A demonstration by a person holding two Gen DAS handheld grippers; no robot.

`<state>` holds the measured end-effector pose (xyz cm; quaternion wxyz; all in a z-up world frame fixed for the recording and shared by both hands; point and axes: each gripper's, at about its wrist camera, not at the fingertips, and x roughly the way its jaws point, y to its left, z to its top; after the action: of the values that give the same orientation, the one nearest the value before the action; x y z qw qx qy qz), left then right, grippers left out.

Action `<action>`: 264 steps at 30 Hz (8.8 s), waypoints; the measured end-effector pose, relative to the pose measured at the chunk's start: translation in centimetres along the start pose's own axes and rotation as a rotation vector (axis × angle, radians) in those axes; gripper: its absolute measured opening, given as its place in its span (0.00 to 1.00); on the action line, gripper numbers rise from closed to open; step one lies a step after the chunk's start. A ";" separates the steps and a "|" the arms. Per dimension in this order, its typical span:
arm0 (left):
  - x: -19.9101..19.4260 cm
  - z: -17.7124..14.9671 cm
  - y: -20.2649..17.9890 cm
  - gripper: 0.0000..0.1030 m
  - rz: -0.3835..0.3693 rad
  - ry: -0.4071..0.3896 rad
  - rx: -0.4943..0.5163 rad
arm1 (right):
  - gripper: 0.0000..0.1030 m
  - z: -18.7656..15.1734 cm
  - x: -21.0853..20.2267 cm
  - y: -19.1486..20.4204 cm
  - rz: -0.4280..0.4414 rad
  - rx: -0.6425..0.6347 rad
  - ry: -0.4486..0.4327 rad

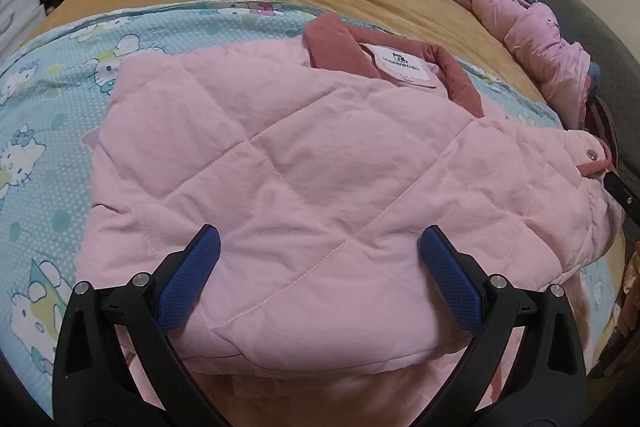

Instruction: Fold large clothes

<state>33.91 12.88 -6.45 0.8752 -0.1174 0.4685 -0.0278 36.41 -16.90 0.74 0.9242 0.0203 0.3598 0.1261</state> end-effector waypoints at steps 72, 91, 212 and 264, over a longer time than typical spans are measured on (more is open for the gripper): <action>-7.5 -1.1 -2.0 0.91 -0.017 -0.060 0.003 | 0.96 -0.2 -0.8 6.5 0.118 -0.150 0.111; -12.7 -2.1 -4.2 0.91 -0.043 -0.120 0.036 | 0.96 0.1 -7.0 6.9 0.146 -0.147 0.024; -16.9 -29.4 5.9 0.91 -0.073 0.081 -0.041 | 0.96 -23.7 -20.4 -6.3 0.010 0.006 0.258; -22.3 -24.9 5.6 0.12 -0.207 -0.060 0.008 | 0.21 -14.6 -24.6 -7.1 0.287 0.155 -0.021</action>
<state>0.55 17.42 -2.90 0.8817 -0.1625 0.4273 -0.1166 10.71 -30.60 5.27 0.8961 0.1437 0.3524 0.2283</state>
